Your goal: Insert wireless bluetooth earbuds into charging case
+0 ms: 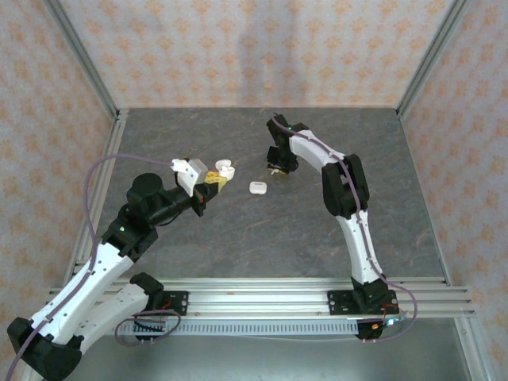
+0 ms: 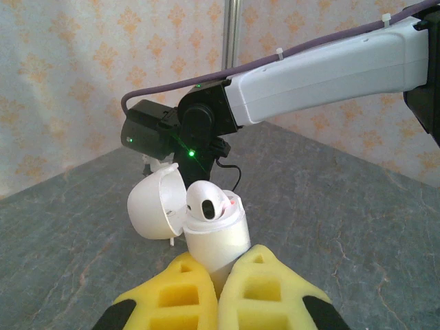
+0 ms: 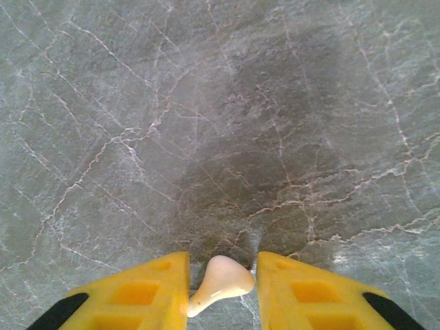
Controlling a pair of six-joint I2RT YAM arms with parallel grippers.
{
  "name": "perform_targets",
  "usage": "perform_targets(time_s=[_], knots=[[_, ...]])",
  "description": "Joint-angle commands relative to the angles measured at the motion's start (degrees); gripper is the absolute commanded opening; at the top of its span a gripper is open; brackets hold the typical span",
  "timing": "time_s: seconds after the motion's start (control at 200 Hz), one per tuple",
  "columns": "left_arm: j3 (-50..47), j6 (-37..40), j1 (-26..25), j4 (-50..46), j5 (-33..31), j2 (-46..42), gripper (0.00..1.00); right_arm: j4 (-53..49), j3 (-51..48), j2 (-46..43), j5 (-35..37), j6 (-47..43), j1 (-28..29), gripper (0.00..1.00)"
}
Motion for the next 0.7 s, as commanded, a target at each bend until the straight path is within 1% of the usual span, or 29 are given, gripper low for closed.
perform_targets(time_s=[0.0, 0.14, 0.38, 0.58, 0.696], knots=[[1.2, 1.3, -0.4, 0.0, 0.0, -1.4, 0.00, -4.0, 2.9, 2.4, 2.4, -1.5, 0.5, 0.29], [1.2, 1.3, -0.4, -0.5, 0.0, -1.6, 0.00, -6.2, 4.6, 2.8, 2.7, -2.5, 0.5, 0.21], [1.1, 1.1, -0.4, -0.9, -0.1, -2.2, 0.00, -7.2, 3.5, -0.2, 2.9, -3.7, 1.2, 0.17], [0.6, 0.4, -0.5, -0.6, 0.0, -3.0, 0.00, -5.0, -1.3, -7.1, 5.4, -3.7, 2.6, 0.16], [0.1, -0.3, -0.5, 0.3, -0.3, -3.5, 0.00, -3.5, -4.9, -13.5, 9.6, -3.7, 4.1, 0.15]])
